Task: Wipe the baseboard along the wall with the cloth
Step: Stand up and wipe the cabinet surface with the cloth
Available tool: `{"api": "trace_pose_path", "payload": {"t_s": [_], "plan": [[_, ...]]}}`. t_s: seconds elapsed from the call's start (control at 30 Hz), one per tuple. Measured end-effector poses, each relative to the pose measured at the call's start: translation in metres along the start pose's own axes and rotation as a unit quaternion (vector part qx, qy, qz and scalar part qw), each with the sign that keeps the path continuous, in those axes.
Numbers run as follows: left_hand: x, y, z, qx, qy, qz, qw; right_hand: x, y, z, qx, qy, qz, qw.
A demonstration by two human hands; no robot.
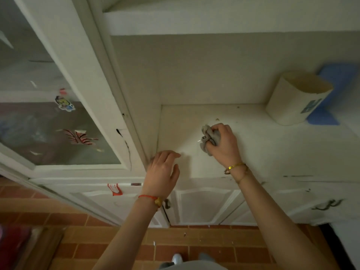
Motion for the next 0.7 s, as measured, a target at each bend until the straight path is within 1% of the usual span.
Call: {"api": "trace_pose_path", "payload": {"t_s": [0.2,0.3,0.4,0.53,0.7], "plan": [[0.027,0.02,-0.019,-0.023,-0.013,-0.013,1.0,0.046,0.091,-0.026,-0.047,-0.013,-0.031,0.998],[0.04,0.025,-0.029,-0.044,-0.01,-0.02,0.999,0.076,0.127,-0.036,-0.048,0.006,-0.07,0.996],[0.045,0.032,-0.034,-0.041,-0.007,-0.006,0.999,0.108,0.157,-0.046,-0.064,0.017,-0.108,0.992],[0.047,0.038,-0.035,-0.028,-0.015,0.012,0.999,0.15,0.182,-0.064,-0.106,0.004,-0.134,0.985],[0.049,0.039,-0.038,-0.018,-0.016,0.016,1.0,0.189,0.189,-0.067,-0.109,-0.034,-0.165,0.98]]}}
Point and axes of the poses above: each hand's wrist, its own y-axis towards the middle knuckle, its own x-axis out of the palm, z = x × y, the point moved 9 cm from there along y, towards the middle knuckle, and after that the axes turned 8 degrees about -y, right-handed, at the moved point
